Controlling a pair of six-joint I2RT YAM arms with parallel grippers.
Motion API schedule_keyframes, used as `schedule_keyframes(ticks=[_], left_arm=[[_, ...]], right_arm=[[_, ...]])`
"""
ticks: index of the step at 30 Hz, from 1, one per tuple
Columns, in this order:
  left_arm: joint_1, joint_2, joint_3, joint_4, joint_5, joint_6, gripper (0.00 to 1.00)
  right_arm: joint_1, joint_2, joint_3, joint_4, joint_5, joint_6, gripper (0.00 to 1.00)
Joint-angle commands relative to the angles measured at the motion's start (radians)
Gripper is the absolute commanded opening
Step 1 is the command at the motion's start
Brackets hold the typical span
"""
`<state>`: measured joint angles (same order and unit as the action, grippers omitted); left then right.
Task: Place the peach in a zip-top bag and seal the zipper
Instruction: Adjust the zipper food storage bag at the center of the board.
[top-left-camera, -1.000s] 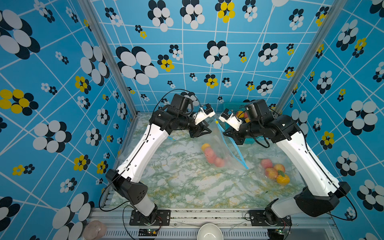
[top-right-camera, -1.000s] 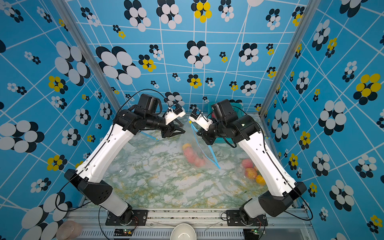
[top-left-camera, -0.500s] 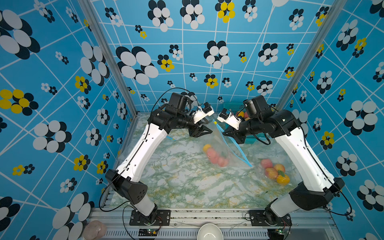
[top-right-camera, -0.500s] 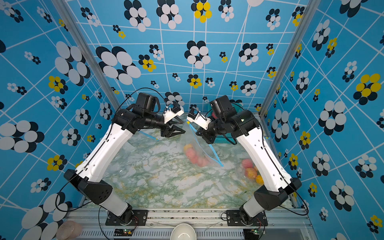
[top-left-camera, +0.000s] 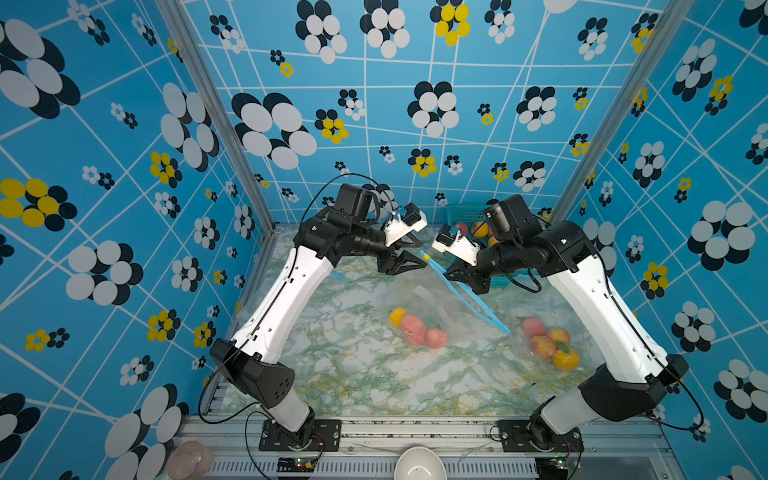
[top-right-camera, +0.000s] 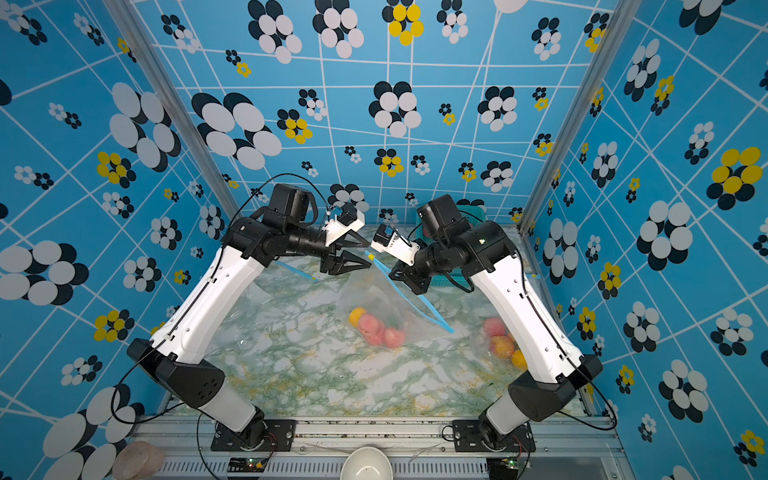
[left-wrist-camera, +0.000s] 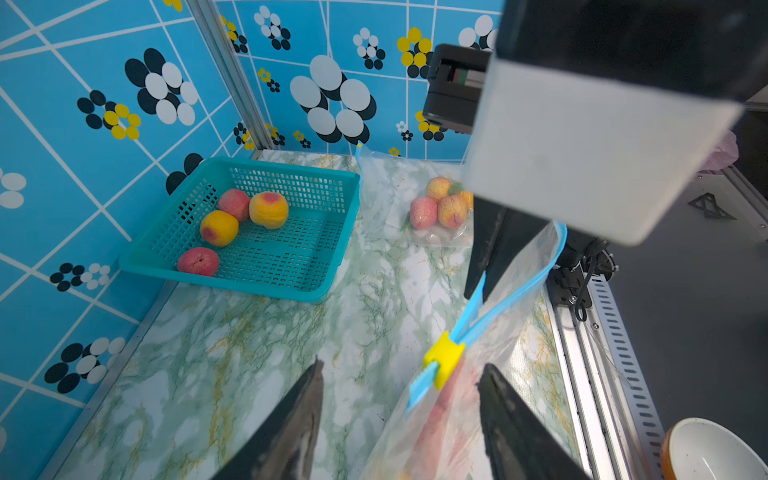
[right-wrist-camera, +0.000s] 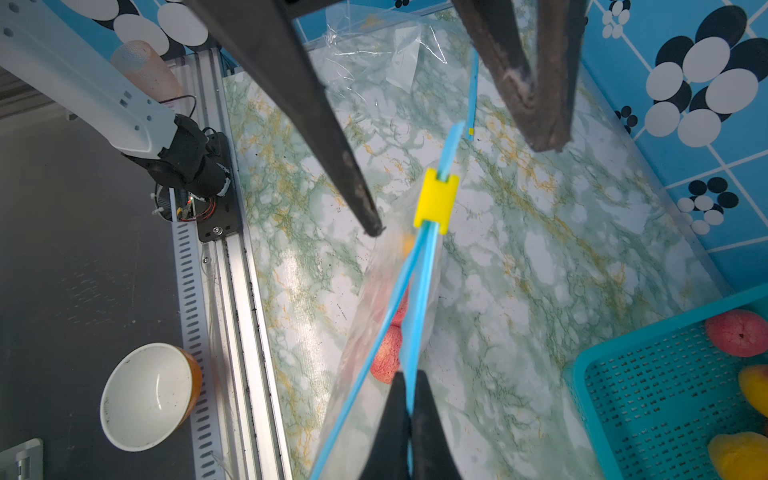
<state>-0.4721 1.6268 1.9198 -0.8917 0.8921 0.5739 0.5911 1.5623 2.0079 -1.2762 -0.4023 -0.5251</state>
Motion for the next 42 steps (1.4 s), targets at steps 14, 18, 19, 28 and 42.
schedule_keyframes(ticks=[14, 18, 19, 28, 42], left_arm=[[0.015, -0.022, -0.025, -0.051, 0.094, 0.017, 0.03], [0.013, -0.039, -0.051, -0.018, 0.102, -0.011, 0.01], [0.011, -0.046, -0.063, -0.005, 0.105, -0.021, 0.02], [0.007, -0.065, -0.121, 0.058, 0.081, -0.065, 0.22], [0.003, -0.048, -0.127, 0.039, 0.083, -0.063, 0.18]], right_arm=[[-0.037, -0.088, -0.125, 0.130, 0.052, 0.052, 0.00], [-0.049, -0.085, -0.129, 0.153, 0.062, 0.072, 0.00], [-0.050, -0.085, -0.130, 0.158, 0.063, 0.074, 0.00], [-0.050, -0.094, -0.161, 0.186, -0.004, 0.059, 0.00], [-0.050, -0.100, -0.189, 0.224, -0.008, 0.066, 0.00]])
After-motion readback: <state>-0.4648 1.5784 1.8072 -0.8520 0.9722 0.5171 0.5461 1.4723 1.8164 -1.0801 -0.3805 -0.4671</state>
